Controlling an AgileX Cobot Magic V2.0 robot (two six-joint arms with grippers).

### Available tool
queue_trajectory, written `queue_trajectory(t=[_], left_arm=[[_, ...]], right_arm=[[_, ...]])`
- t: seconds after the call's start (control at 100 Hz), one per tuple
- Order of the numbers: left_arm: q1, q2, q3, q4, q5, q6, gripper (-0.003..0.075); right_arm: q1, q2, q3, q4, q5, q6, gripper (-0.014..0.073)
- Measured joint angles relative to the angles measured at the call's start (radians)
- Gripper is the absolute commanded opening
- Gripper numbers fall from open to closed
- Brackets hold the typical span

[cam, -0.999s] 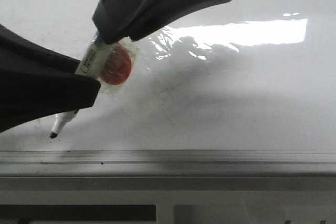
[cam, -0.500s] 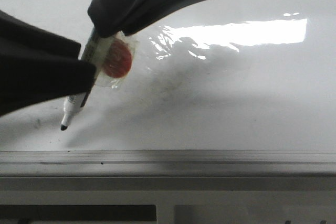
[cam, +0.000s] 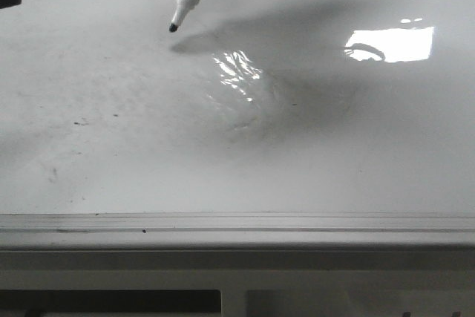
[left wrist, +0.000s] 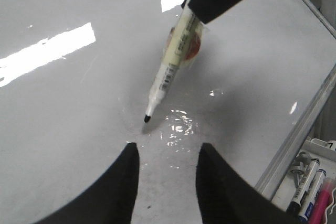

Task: Write number 8 on whiteboard

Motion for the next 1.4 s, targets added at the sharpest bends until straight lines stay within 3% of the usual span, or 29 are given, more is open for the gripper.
queue_trajectory(t=[0.35,0.65,0.849,1.099,1.399], left_arm=[[0.000,0.000,0.000,-0.005,0.001,0.000,0.0251],[0.000,0.000,0.000,-0.010,0.002,0.000,0.0251],[0.000,0.000,0.000,-0.010,0.002,0.000,0.0251],[0.000,-0.001,0.000,-0.010,0.004,0.000,0.0251],[0.000,-0.002,0.000,-0.010,0.026,0.000,0.0251]], right_arm=[[-0.048,0.087,-0.024,0.043,0.103,0.018,-0.0051],[-0.039,0.052,-0.024,-0.077,0.244,0.078,-0.0052],[0.026,0.089,-0.033,-0.089,0.173,0.078,-0.0053],[-0.049,0.075,-0.078,-0.099,0.146,0.097,-0.0053],[-0.015,0.076,-0.080,-0.131,0.043,0.097,-0.0053]])
